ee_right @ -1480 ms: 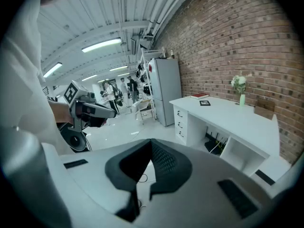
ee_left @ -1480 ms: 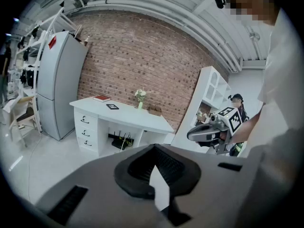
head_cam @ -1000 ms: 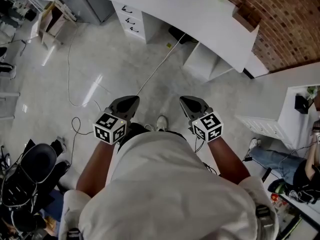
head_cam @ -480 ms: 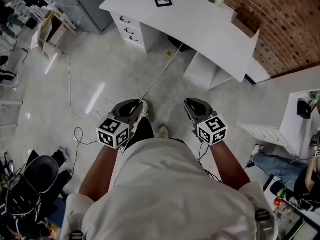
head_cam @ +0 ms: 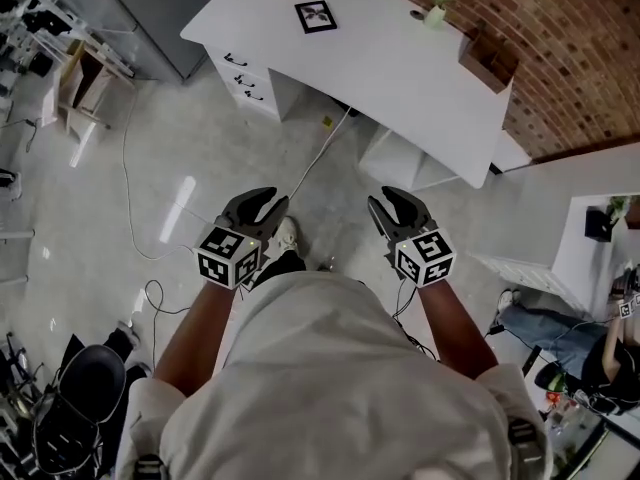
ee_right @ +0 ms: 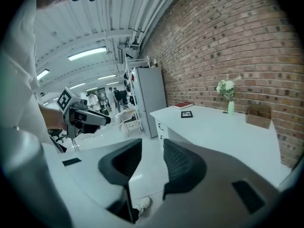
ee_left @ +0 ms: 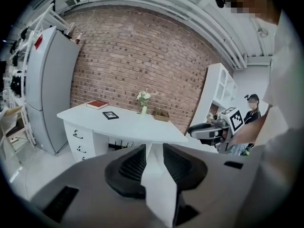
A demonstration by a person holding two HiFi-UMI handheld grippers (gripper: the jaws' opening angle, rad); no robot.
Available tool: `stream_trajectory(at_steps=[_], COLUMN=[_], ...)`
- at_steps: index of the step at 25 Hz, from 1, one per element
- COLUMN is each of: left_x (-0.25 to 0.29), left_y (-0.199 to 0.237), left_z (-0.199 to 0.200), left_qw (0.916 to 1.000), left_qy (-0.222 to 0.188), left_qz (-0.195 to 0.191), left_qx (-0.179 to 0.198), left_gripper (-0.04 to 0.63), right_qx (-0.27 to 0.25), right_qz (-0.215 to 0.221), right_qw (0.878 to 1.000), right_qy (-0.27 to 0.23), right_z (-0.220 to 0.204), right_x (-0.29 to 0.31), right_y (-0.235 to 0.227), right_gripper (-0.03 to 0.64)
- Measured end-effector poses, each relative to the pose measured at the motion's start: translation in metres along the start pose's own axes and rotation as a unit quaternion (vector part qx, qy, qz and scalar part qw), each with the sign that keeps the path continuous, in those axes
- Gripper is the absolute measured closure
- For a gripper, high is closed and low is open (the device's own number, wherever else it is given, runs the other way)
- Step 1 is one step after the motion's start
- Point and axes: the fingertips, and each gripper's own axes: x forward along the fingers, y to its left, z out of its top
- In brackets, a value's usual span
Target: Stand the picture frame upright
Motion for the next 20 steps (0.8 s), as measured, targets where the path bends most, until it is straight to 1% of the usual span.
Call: stream_trajectory(at_steps=[1, 3, 9, 15, 20], left_x=[0.005, 0.011, 0.022, 0.028, 0.032], left_y=[0.009, 0.029, 0.092, 0.144, 0.171], left_z=[0.006, 0.016, 0.037, 0.045, 0.055], left_qw=[1.0, 0.9999, 0.9998, 0.9995, 0.9996], left_qy=[0.002, 0.005, 0.01, 0.017, 0.011], left_qz=[-0.004, -0.01, -0.017, -0.027, -0.024], left_qx=[0.001, 0.003, -0.003, -0.001, -0.012], left_gripper=[0.482, 0.477, 0.469, 0.471, 0.472], right_qx=[0.001, 0.004, 0.014, 0.005, 0.003], right_qz=[-0.002, -0.006, -0.02, -0.043, -0.049], right_qw=[1.0, 1.0, 0.999, 0.998, 0.998], right_qy=[0.003, 0.009, 0.025, 0.035, 0.042], right_z=[0.005, 0.014, 0.039, 0.06, 0.074], right_x=[0.009, 0.028, 0.082, 0.127, 0.151], right_y=[-0.003, -0.007, -0.017, -0.023, -0.032], right_gripper=[0.482, 0.476, 0.476, 0.476, 0.477])
